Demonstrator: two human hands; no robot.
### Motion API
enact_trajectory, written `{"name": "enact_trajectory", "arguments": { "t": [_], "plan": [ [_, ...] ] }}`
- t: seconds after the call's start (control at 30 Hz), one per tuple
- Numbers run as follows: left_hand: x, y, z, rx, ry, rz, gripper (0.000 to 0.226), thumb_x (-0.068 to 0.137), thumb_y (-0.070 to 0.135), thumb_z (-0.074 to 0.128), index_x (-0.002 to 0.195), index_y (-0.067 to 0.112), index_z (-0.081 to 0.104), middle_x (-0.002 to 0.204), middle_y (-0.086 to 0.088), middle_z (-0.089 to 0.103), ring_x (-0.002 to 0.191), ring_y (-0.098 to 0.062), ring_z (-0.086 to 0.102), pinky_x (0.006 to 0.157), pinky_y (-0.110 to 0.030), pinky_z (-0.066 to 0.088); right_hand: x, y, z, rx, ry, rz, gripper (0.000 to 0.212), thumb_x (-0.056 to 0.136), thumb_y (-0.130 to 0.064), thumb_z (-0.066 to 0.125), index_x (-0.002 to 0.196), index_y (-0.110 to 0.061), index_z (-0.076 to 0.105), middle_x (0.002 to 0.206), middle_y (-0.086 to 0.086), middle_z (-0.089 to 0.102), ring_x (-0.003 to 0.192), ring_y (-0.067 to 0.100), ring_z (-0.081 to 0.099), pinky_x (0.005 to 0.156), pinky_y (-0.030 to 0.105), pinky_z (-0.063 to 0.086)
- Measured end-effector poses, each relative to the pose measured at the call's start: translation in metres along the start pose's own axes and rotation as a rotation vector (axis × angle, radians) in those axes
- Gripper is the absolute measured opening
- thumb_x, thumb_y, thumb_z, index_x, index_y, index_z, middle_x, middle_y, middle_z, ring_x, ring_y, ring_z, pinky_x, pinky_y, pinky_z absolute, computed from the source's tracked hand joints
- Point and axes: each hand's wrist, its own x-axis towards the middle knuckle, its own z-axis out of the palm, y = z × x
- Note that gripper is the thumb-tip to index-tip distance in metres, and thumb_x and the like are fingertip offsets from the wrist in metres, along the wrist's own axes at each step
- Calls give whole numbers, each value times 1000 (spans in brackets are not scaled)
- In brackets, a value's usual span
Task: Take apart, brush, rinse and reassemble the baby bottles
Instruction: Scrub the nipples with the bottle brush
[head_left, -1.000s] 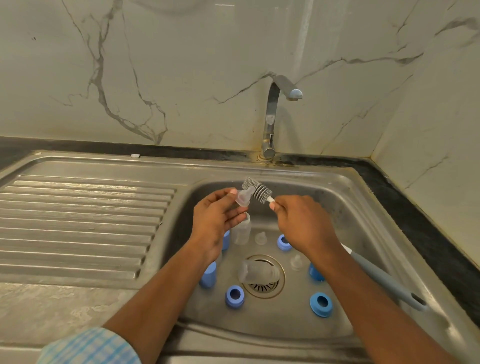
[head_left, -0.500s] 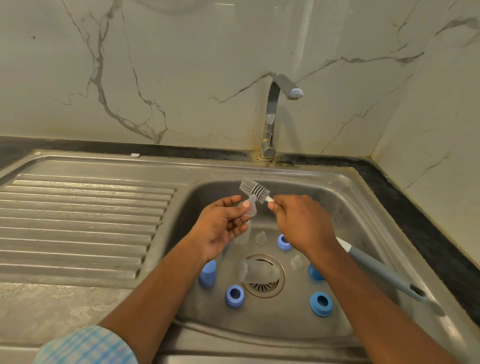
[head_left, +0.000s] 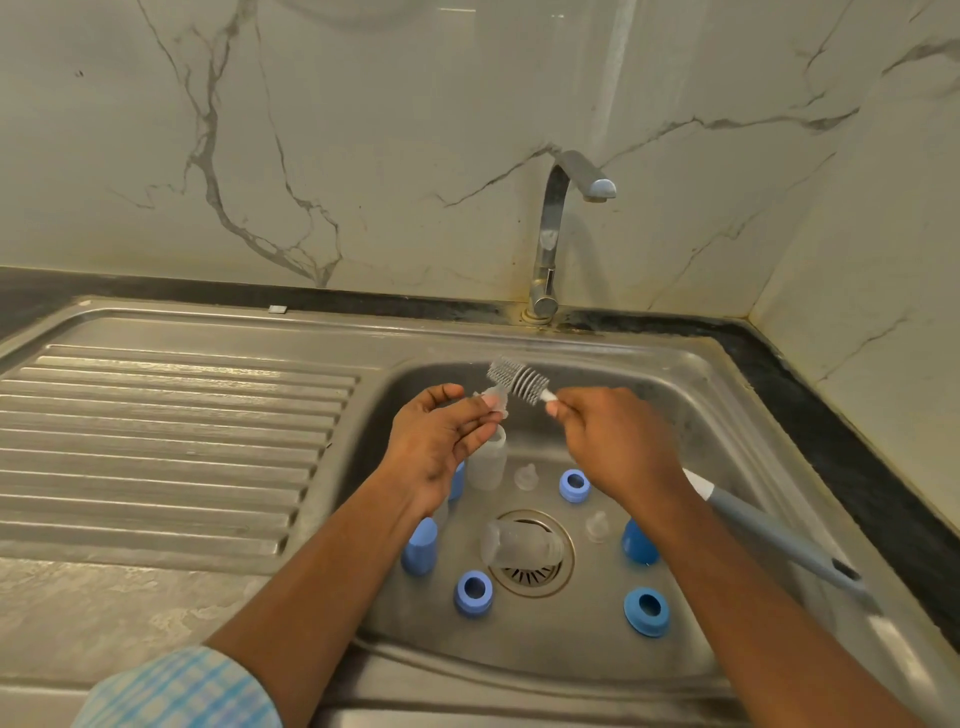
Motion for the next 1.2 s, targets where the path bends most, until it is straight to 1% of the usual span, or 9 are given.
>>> {"name": "enact_trajectory", "arguments": {
  "t": [0.07,0.17,0.3,0.43,0.5,0.6,0.73,0.93,1.2],
  "plan": [
    [-3,-1,3,35,6,23,36,79,-5,75,103,10,54,99,-22,74,89,-30,75,71,-28,62,3,6,-5,-54,43,93,31,103,-36,42,75,-25,49,63,-4,50,66,24,55,57,32,33],
    [-2,-2,0,61,96,54,35,79,-5,77,105,8,56,98,-22,74,86,-30,76,70,-30,63,-3,9,-13,28,121,36,36,102,-35,44,67,-26,43,57,-6,44,57,16,47,52,31,29],
    [1,-3,-3,73,139,106,33,83,-4,75,107,9,56,89,-16,76,81,-26,76,71,-29,61,-10,-11,-5,73,-43,-144,31,101,-37,46,74,-25,55,58,-5,49,56,13,48,52,29,32],
    [-4,-4,4,101,86,141,40,79,-3,78,107,12,53,94,-20,75,84,-29,76,78,-33,60,2,-1,3,-25,1,49,29,103,-37,42,89,-25,64,67,-4,55,65,21,57,58,32,38],
    [-4,-5,5,140,100,147,41,79,-2,79,108,13,54,97,-20,74,84,-28,76,76,-32,61,3,7,1,-78,38,98,31,103,-36,41,83,-22,60,65,-4,52,65,22,55,57,31,34],
    [0,-6,0,146,176,150,39,81,-3,77,109,14,55,98,-20,73,79,-26,76,68,-28,61,-5,2,-4,32,155,-8,32,103,-35,41,72,-27,46,57,-8,43,55,13,46,50,29,26],
    [3,-6,-3,115,202,162,41,82,-6,75,114,11,54,97,-19,73,78,-24,76,66,-26,60,-8,-15,2,88,-22,-182,31,100,-37,47,74,-24,54,57,-6,48,56,14,47,50,30,29],
    [2,-5,-1,92,161,144,44,79,-6,78,109,14,54,99,-21,72,80,-27,76,69,-28,61,1,10,0,-54,44,98,33,102,-35,42,72,-24,47,63,-4,50,66,26,55,57,32,34],
    [6,-5,-7,67,77,101,41,82,2,77,121,6,65,100,-9,76,88,-16,75,69,-21,58,-4,-6,2,47,4,-12,46,101,-34,48,57,-28,34,53,-6,41,50,10,38,48,29,23]
  ]
}}
